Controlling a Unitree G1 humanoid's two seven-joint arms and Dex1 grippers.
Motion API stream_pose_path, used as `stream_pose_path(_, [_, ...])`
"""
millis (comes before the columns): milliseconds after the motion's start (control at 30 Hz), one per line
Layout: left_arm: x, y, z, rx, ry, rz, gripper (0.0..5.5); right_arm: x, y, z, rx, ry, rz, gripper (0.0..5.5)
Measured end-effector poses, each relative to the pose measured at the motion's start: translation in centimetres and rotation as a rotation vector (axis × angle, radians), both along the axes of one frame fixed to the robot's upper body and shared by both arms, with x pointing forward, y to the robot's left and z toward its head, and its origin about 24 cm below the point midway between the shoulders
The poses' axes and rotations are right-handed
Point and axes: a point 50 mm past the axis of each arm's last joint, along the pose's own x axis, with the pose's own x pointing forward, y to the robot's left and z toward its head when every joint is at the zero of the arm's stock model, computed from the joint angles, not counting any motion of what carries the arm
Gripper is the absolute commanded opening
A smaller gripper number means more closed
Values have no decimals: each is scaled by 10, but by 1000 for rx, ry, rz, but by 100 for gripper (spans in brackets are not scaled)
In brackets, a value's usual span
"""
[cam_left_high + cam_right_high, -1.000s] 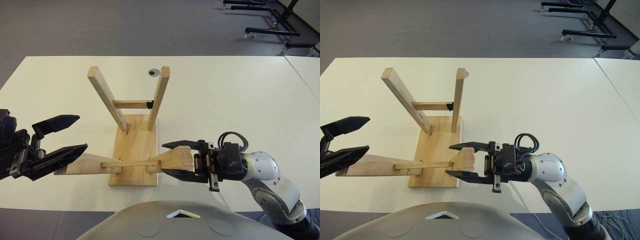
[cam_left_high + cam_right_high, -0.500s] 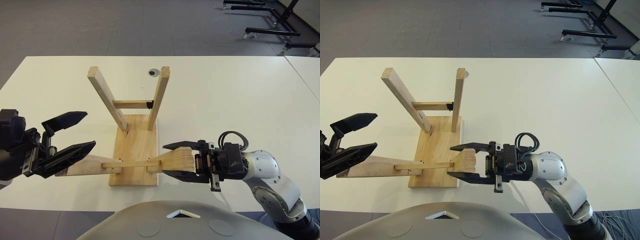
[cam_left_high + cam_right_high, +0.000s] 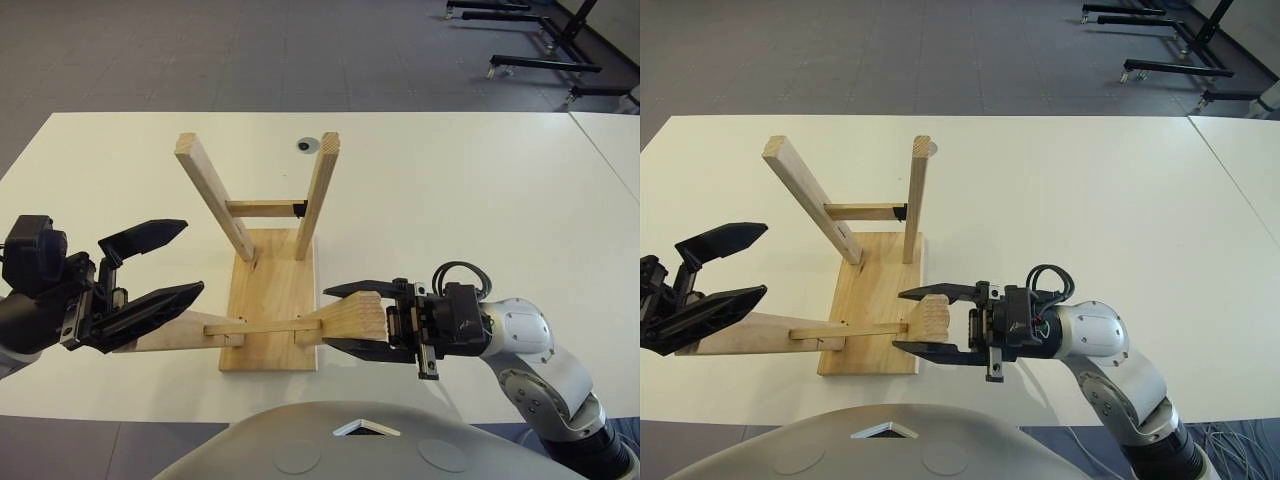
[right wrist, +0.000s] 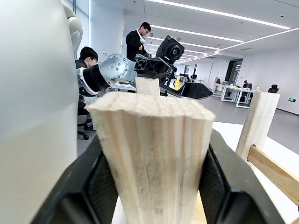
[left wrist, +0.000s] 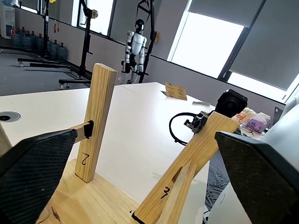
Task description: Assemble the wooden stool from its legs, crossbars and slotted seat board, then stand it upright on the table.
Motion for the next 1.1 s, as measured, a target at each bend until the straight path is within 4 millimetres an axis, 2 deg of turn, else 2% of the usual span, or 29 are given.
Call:
stream_pose_path(400, [5, -2, 1, 13, -21, -3, 540, 2, -2, -2, 5, -1, -3, 204])
stream_pose_path(800, [11, -4, 3, 36, -27, 9, 540, 8, 12, 2, -20, 36, -15, 204])
stream_pose_path(833, [11, -5, 3, 36, -27, 9, 540, 8, 12, 2, -23, 36, -13, 241])
stream_pose_path(1100, [12, -8, 2, 29, -35, -5, 540, 4, 14, -2, -61, 63, 36, 389])
